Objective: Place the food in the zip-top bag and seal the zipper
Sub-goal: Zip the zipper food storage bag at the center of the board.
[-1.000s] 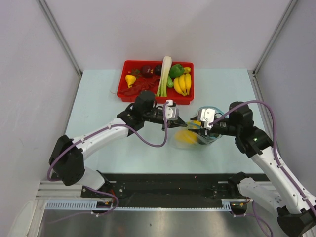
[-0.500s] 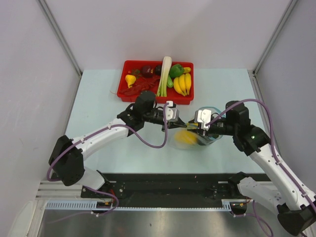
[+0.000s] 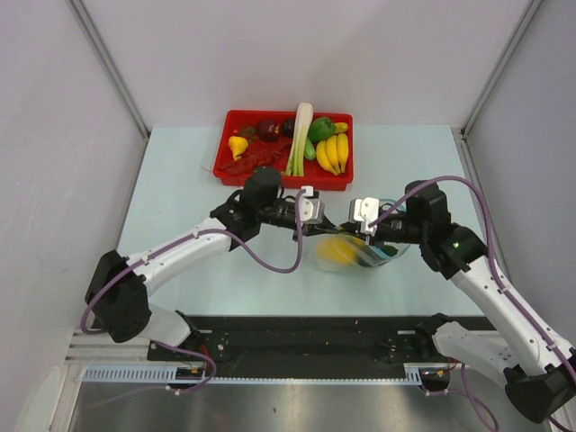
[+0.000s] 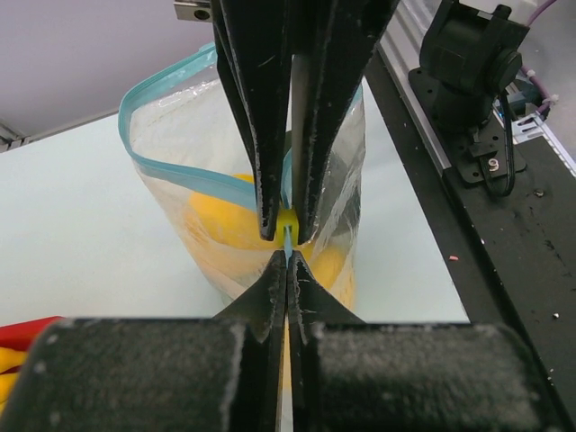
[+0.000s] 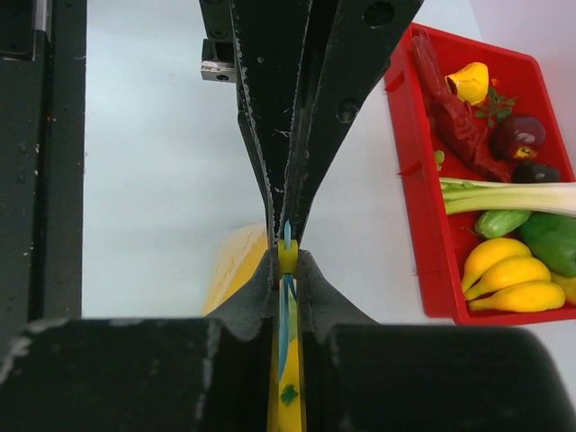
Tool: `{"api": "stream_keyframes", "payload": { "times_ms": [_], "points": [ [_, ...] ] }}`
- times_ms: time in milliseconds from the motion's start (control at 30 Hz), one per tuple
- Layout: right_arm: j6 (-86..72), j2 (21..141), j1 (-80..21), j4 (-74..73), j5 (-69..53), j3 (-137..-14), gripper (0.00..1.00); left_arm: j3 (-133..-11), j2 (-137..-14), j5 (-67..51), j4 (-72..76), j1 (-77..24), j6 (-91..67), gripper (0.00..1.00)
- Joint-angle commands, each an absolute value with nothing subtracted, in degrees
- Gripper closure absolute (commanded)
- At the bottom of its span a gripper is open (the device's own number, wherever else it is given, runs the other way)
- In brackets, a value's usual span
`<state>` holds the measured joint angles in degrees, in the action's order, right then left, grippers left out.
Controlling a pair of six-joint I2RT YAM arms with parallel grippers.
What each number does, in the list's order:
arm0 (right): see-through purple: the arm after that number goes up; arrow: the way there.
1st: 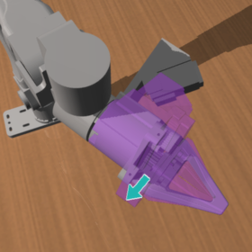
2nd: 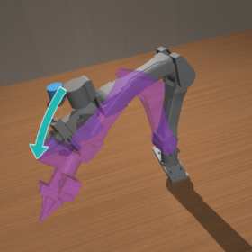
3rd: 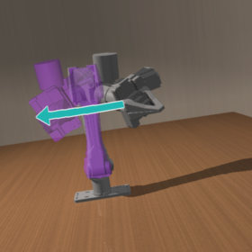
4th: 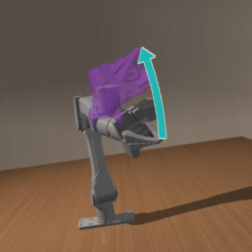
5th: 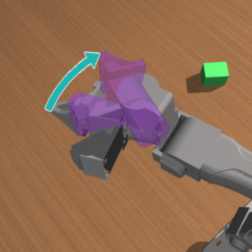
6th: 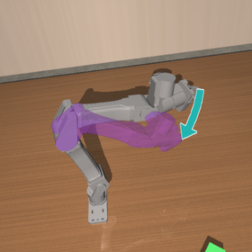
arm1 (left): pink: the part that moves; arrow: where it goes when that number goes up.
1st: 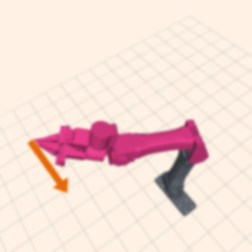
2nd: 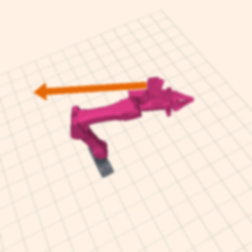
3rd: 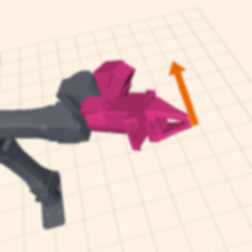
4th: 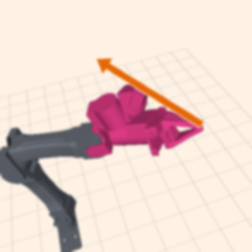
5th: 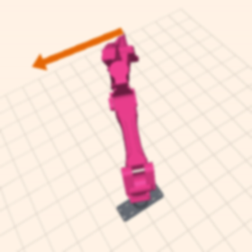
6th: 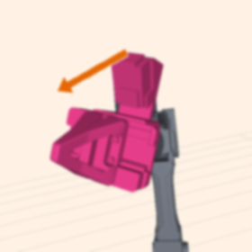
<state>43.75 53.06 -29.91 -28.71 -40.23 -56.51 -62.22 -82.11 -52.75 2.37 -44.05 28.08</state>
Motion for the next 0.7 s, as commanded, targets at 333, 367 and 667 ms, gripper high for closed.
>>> {"api": "stream_keyframes", "payload": {
  "times_ms": [333,367,667],
  "points": [
    [44.56,51.94,-29.71,-33.66,-36.3,-58.89,1.0,-56.96,-71.9,-51.86,11.78,-40.96,22.5,1.0],
    [44.47,51.94,-29.79,-34.01,-36.12,-58.8,1.0,-56.78,-71.46,-51.59,11.52,-40.7,22.67,1.0],
    [43.68,51.15,-28.39,-36.82,-35.07,-58.89,1.0,-55.72,-67.68,-50.01,10.99,-37.62,21.54,1.0]
  ]
}}
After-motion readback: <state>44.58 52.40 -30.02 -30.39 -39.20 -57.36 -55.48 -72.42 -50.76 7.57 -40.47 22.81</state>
